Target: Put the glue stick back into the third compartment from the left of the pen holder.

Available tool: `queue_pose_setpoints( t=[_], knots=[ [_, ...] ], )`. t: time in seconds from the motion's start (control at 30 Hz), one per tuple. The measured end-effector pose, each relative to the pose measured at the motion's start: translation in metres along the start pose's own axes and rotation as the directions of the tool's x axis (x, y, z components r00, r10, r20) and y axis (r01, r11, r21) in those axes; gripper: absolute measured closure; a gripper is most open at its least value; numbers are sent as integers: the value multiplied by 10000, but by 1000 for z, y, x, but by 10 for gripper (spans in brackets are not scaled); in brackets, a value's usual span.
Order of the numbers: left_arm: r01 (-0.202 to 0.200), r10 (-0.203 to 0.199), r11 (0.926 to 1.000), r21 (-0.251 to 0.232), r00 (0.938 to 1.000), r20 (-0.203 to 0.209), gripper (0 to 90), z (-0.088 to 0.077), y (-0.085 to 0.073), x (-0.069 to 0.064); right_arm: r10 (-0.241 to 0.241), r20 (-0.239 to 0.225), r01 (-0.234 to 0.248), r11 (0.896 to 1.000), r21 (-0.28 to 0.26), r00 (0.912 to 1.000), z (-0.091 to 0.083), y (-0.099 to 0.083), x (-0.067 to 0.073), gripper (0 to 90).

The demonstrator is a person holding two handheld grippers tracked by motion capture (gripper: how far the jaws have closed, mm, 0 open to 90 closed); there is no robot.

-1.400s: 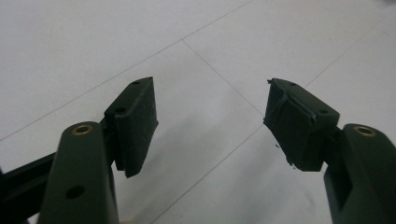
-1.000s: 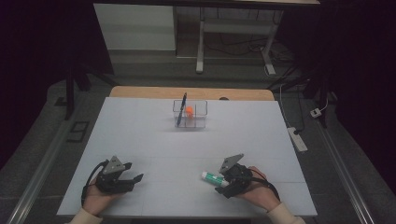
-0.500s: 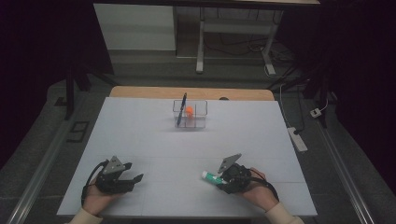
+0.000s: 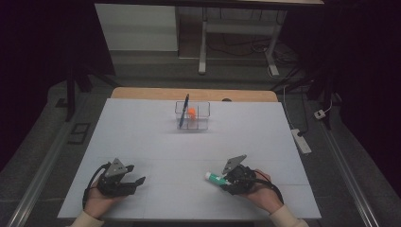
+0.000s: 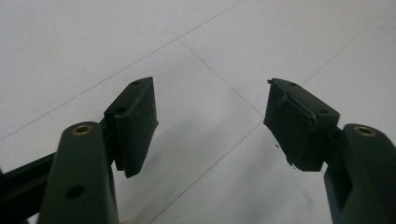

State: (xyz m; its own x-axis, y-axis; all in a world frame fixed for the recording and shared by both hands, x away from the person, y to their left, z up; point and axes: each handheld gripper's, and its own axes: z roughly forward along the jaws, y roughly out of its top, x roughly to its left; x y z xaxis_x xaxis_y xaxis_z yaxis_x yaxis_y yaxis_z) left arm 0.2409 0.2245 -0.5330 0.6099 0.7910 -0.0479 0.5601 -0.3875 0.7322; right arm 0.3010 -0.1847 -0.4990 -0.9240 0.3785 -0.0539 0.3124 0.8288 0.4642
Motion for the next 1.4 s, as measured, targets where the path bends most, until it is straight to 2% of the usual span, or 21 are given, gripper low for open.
queue_pose_setpoints(
  t=[0.17,0.37,0.43,0.67,0.93,0.97,1.1,1.27,1.37,1.4],
  knots=[
    [-222,222,9997,62,9997,-38,337,0,1,-3,27,6,-27,9999,-156,10000,-3,1,0,640],
    [-1001,1004,9948,172,9948,-178,329,0,8,-17,107,-167,-114,9990,-442,9998,-6,4,0,640],
    [-1287,1291,9915,173,9914,-224,328,0,12,-22,139,-241,-152,9984,-553,9996,-6,5,0,640],
    [-2321,2328,9722,297,9723,-224,323,4,27,-43,118,-437,-148,9974,-698,9990,-5,12,2,640],
    [-2586,2593,9652,384,9656,-169,302,12,37,-50,-30,-816,-44,9959,-908,9967,-1,28,3,640],
    [-2655,2663,9633,392,9638,-160,304,13,38,-52,-25,-857,-55,9956,-935,9963,0,30,4,640],
    [-3200,3205,9467,365,9472,-58,296,15,44,-60,-187,-956,99,9958,-911,9952,4,39,5,640],
    [-3679,3683,9290,399,9297,-47,262,18,49,-69,-213,-1068,113,9955,-938,9941,8,46,6,640],
    [-3851,3854,9220,414,9227,-5,253,20,51,-72,-193,-1148,85,9956,-938,9932,9,49,6,640],
    [-3865,3869,9213,419,9221,-14,248,21,51,-73,-208,-1179,99,9957,-921,9928,9,50,6,640]
  ],
)
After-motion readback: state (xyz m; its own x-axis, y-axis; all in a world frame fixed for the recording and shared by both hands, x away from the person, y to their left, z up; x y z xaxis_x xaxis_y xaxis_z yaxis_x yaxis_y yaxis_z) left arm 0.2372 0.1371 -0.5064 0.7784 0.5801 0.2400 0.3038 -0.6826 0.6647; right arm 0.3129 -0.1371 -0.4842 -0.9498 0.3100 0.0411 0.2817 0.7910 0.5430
